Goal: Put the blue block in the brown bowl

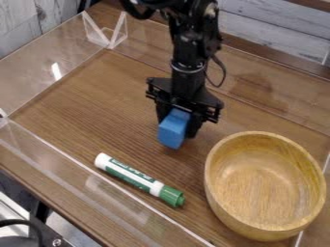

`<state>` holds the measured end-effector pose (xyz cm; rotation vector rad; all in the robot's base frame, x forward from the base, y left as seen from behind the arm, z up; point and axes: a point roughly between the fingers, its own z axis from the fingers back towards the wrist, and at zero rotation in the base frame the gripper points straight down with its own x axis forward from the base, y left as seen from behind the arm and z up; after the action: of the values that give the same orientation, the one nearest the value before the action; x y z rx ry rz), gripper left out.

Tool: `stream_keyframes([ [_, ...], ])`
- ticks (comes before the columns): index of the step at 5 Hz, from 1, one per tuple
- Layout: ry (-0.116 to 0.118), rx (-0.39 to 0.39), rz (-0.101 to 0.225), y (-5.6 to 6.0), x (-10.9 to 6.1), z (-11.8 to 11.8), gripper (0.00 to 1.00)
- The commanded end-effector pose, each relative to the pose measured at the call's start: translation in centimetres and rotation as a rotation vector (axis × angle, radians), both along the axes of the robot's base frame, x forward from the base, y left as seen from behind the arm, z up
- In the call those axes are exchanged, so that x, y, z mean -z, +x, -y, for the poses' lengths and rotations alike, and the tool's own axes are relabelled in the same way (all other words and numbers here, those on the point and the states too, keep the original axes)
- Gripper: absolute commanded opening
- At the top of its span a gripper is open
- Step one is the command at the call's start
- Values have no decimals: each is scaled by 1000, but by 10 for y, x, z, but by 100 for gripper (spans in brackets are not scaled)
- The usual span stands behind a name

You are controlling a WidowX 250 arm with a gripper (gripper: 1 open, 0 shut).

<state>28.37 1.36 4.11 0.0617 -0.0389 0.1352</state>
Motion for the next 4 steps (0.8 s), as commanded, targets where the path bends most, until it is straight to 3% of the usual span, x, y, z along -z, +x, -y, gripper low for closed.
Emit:
stream_keyframes([
  [1,12,13,73,8,-29,2,0],
  [4,0,-3,81,-8,-52,20,0],
])
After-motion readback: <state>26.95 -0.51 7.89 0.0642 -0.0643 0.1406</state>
